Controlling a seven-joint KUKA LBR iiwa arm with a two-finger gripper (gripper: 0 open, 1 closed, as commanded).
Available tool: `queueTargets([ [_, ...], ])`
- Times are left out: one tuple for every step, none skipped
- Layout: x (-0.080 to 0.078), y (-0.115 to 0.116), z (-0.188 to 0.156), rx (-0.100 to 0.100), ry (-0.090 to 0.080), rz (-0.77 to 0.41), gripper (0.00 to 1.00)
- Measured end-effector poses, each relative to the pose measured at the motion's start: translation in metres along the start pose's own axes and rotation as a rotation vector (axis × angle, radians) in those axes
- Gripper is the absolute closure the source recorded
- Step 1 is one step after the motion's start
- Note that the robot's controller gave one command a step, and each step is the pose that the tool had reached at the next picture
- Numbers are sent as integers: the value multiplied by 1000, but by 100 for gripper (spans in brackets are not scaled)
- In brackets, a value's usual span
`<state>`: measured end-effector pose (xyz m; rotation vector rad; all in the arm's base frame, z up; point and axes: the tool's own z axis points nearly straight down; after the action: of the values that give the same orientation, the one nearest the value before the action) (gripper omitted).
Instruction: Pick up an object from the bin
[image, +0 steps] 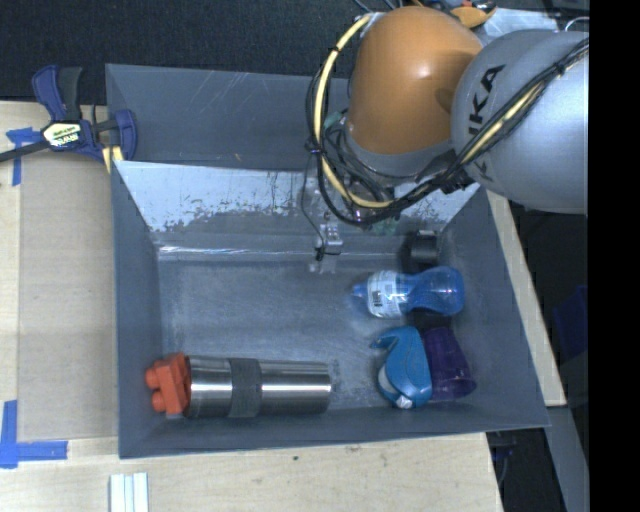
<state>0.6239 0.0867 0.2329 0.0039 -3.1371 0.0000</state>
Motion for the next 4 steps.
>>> queueTargets([
  [-1, 0, -6, -1, -8, 2, 0],
  [8, -16, 82, 0, -7, -49, 0],
  [37, -63, 94, 0, -8, 51, 0],
  [19, -51, 101, -2, -12, 113, 0],
])
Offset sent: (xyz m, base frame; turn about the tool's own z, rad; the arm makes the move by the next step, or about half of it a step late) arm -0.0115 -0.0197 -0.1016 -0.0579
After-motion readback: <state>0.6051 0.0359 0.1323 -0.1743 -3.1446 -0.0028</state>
